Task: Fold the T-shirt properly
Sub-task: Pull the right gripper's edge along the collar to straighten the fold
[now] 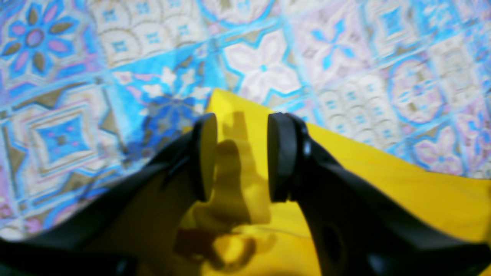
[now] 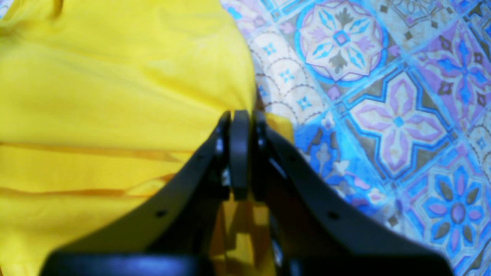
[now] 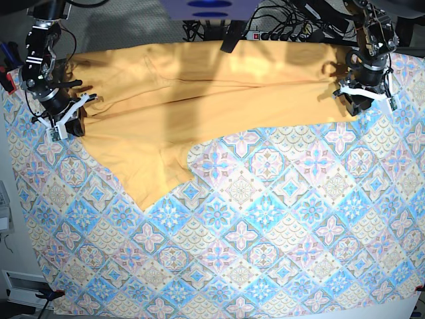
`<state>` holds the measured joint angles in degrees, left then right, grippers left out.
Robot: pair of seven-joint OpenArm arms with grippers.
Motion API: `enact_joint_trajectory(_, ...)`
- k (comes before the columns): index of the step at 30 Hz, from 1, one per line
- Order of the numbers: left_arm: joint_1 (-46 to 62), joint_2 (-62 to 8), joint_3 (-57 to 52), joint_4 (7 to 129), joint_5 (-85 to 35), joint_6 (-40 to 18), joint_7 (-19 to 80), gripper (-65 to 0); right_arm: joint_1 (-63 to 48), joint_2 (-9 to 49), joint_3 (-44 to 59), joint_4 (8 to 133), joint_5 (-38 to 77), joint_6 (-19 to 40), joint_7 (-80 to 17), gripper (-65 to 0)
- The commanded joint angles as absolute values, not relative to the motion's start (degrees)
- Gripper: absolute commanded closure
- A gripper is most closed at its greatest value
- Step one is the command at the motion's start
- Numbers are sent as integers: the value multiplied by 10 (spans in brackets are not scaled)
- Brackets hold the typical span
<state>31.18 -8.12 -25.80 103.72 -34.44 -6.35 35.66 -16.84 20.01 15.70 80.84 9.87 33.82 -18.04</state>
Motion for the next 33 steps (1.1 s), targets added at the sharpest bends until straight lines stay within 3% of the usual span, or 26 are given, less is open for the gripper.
enact_joint_trajectory(1, 305, -83, -257, 1055, -347, -67, 347, -219, -164, 211, 164, 815, 107, 334, -167, -4)
enact_joint_trajectory(4, 291, -65, -256, 1055, -343, -68, 348, -219, -164, 211, 165, 816, 106, 331, -167, -29)
enact_joint_trajectory(9, 287, -60, -256, 1053, -345, -68, 348, -219, -164, 211, 165, 821, 106, 269, -163, -153)
enact_joint_trajectory(12, 287, -60, -256, 1053, -345, -69, 348, -219, -163, 211, 167, 825, 106, 264, -159, -201)
enact_joint_trajectory(20, 287, -59, -247, 1053, -343, -69, 348, -219, -81, 160, 118, 825, 105, 264, -160, -206)
enact_joint_trajectory(26, 287, -59, -240, 1054, -345, -69, 348, -219, 16, 161, 12, 740, 104, 264, -175, -206)
enact_joint_trajectory(33, 287, -59, -240, 1054, -345, -69, 348, -219, 113, 161, -25, 599, 104, 265, -168, -207)
